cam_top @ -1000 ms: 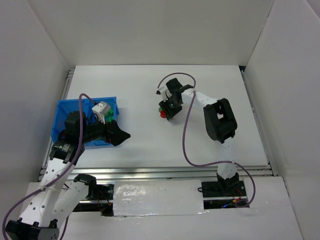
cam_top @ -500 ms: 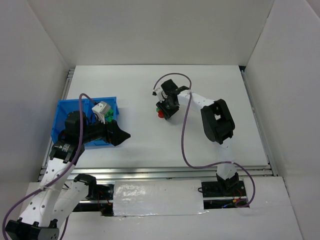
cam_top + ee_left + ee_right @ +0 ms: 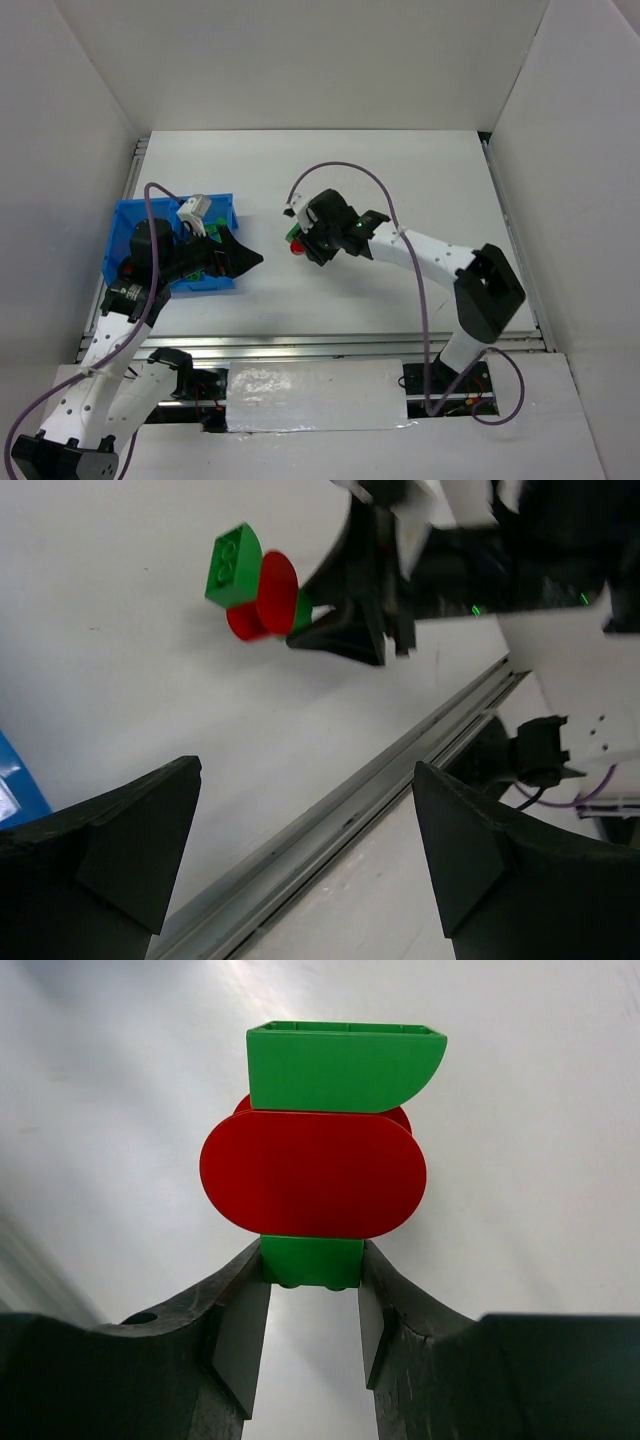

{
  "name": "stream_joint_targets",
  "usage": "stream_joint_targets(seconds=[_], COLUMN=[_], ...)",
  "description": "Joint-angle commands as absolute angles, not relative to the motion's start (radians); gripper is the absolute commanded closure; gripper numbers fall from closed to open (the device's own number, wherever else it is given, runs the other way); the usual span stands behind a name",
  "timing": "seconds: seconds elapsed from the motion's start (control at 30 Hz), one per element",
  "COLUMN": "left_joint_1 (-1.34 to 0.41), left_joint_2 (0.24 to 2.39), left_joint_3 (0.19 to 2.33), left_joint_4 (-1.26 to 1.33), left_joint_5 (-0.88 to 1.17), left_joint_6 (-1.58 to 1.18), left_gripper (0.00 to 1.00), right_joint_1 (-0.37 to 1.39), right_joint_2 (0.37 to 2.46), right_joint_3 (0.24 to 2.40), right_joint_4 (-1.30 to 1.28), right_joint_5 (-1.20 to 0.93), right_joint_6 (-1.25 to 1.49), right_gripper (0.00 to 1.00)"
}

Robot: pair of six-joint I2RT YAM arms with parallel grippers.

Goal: Sort the legos into containers by color

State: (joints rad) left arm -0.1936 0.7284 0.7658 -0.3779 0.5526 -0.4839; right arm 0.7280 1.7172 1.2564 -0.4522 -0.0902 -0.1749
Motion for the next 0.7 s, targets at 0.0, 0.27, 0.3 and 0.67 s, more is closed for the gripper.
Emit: stream_joint_targets(seconds=[0.0, 0.27, 0.3, 0.67], left_joint_1=[-0.199, -0.202, -0.202, -0.204], left_joint_2=[0.73, 0.759, 0.755, 0.782], left_joint_3=[0.785, 0.716, 0.707, 0.68], left_joint_4=[-0.285, -0.235, -0.229, -0.226], left_joint_5=[0.569, 0.601, 0.604, 0.612], left_joint_6=[-0.651, -0.696, -0.704, -0.666], left_gripper=[0.01, 0.0, 0.0, 0.18], right_joint_1=[0.827, 1.026, 1.034, 1.115], right_joint_2=[1.556, 1.416, 1.417, 1.419], right_joint_3=[1.195, 1.126, 1.13, 1.187], right_joint_4=[-0.335, -0.255, -0.261, -0.279], right_joint_5=[-0.06, -0.028, -0.025, 0.035], right_joint_6=[-0.141, -0.106, -0.104, -0.113], right_gripper=[1.0, 1.0, 1.0, 1.0])
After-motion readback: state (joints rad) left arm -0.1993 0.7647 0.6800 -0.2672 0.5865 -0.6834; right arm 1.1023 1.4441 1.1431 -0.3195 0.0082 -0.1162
